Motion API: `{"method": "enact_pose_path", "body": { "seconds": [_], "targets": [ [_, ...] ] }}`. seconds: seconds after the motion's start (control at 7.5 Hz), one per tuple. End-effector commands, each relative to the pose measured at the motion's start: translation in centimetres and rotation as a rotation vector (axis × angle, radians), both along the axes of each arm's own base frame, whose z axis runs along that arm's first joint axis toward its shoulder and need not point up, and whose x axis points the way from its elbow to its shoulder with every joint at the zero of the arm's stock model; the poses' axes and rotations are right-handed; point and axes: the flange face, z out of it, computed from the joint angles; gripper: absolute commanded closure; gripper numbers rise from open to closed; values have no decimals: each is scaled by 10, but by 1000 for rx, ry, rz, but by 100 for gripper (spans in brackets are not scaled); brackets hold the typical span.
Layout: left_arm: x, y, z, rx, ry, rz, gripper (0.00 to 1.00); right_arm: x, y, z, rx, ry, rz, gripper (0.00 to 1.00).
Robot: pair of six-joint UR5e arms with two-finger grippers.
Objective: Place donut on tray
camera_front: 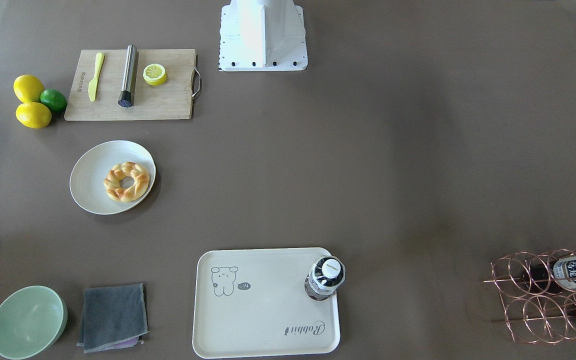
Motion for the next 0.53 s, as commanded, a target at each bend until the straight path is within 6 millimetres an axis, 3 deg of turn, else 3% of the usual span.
{"method": "enact_pose_path", "body": {
  "seconds": [0.0, 0.4],
  "targets": [
    [0, 5, 5, -7, 2, 0, 2, 0, 1, 1, -1, 0, 1, 0],
    [0, 5, 3, -4, 0, 0, 2, 1, 3, 1, -1, 0, 3, 0]
  ]
}}
